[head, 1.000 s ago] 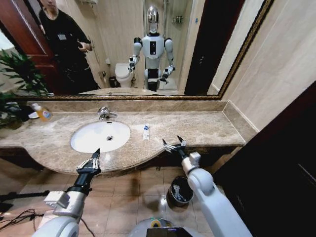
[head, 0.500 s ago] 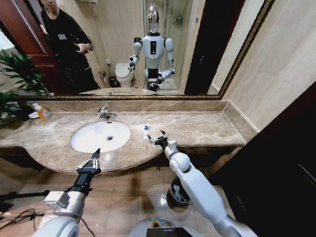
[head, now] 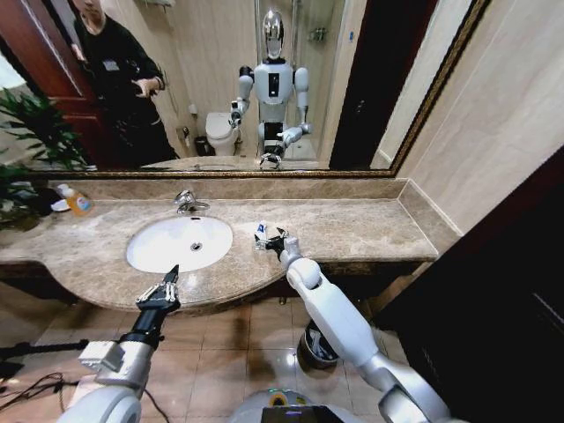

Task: Pick up the trash from the sink and place it in the trash bin.

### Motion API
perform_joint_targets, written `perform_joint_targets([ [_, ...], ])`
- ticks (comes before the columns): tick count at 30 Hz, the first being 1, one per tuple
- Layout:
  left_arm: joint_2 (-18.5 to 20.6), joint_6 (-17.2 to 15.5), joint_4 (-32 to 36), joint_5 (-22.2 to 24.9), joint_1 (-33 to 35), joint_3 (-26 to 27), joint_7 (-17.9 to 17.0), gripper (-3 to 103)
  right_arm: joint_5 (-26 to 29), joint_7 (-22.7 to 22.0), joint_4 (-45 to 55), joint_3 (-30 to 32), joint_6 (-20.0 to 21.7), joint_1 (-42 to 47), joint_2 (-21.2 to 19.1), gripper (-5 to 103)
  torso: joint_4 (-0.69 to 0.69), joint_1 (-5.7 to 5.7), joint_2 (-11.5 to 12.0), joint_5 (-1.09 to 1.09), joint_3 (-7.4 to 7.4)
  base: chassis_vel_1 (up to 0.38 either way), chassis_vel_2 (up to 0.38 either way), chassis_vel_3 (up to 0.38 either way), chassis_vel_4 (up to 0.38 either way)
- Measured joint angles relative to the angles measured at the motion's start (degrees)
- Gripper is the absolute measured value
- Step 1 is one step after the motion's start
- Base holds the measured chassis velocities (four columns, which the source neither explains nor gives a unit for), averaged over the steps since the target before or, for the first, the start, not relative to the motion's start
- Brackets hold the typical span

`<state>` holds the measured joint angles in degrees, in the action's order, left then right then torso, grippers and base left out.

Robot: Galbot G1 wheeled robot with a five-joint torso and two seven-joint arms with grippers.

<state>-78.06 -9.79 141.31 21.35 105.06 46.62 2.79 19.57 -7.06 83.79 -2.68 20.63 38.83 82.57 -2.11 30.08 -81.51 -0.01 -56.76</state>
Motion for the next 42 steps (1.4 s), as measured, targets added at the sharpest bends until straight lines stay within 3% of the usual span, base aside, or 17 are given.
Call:
perform_joint_targets([
  [11,0.0,0.0,0.0,0.0,0.0,0.0,0.0,0,-1.4,-0.2,-3.2,-0.8,0.5,-1.0,1.5,103,0.0,0.0,0.0,0.01,0.0,0.0,0.0,0.0,0.0],
  [13,0.0,0.0,0.0,0.0,0.0,0.0,0.0,0,-1.7,-0.3,-3.6,-0.8,0.5,-1.1,1.8,100,0.0,0.0,0.0,0.0,0.0,0.0,0.0,0.0,0.0],
  [17,0.0,0.0,0.0,0.0,0.0,0.0,0.0,0,-2.4,-0.3,-4.4,-0.9,0.3,-1.2,2.2,84,0.0,0.0,0.0,0.0,0.0,0.0,0.0,0.0,0.0],
  [19,0.0,0.0,0.0,0.0,0.0,0.0,0.0,0,-2.6,-0.3,-4.4,-0.9,0.1,-1.2,2.3,84,0.0,0.0,0.0,0.0,0.0,0.0,0.0,0.0,0.0],
  [28,0.0,0.0,0.0,0.0,0.0,0.0,0.0,0,-3.8,-0.1,-4.7,-1.1,-1.4,-0.7,2.3,45,0.0,0.0,0.0,0.0,0.0,0.0,0.0,0.0,0.0],
  [31,0.0,0.0,0.0,0.0,0.0,0.0,0.0,0,-3.9,-0.1,-4.8,-1.1,-1.5,-0.6,2.3,45,0.0,0.0,0.0,0.01,0.0,0.0,0.0,0.0,0.0],
  [33,0.0,0.0,0.0,0.0,0.0,0.0,0.0,0,-3.9,-0.1,-4.8,-1.0,-1.6,-0.4,2.3,29,0.0,0.0,0.0,0.01,0.0,0.0,0.0,0.0,0.0],
  [34,0.0,0.0,0.0,0.0,0.0,0.0,0.0,0,-3.9,-0.1,-4.8,-1.0,-1.6,-0.4,2.3,29,0.0,0.0,0.0,0.01,0.0,0.0,0.0,0.0,0.0],
  [37,0.0,0.0,0.0,0.0,0.0,0.0,0.0,0,-4.0,-0.1,-4.5,-0.9,-1.6,-0.3,2.2,13,0.0,0.0,0.0,0.01,0.0,0.0,0.0,0.0,0.0],
  [39,0.0,0.0,0.0,0.0,0.0,0.0,0.0,0,-4.0,-0.1,-4.5,-0.9,-1.6,-0.3,2.2,13,0.0,0.0,0.0,0.01,0.0,0.0,0.0,0.0,0.0],
  [40,0.0,0.0,0.0,0.0,0.0,0.0,0.0,0,-4.0,-0.1,-4.2,-0.7,-1.6,-0.2,2.1,2,0.0,0.0,0.0,0.01,0.0,0.0,0.0,0.0,0.0],
  [42,0.0,0.0,0.0,0.0,0.0,0.0,0.0,0,-4.1,-0.1,-4.0,-0.7,-1.6,-0.1,2.1,2,0.0,0.0,0.0,0.01,0.0,0.0,0.0,0.0,0.0],
])
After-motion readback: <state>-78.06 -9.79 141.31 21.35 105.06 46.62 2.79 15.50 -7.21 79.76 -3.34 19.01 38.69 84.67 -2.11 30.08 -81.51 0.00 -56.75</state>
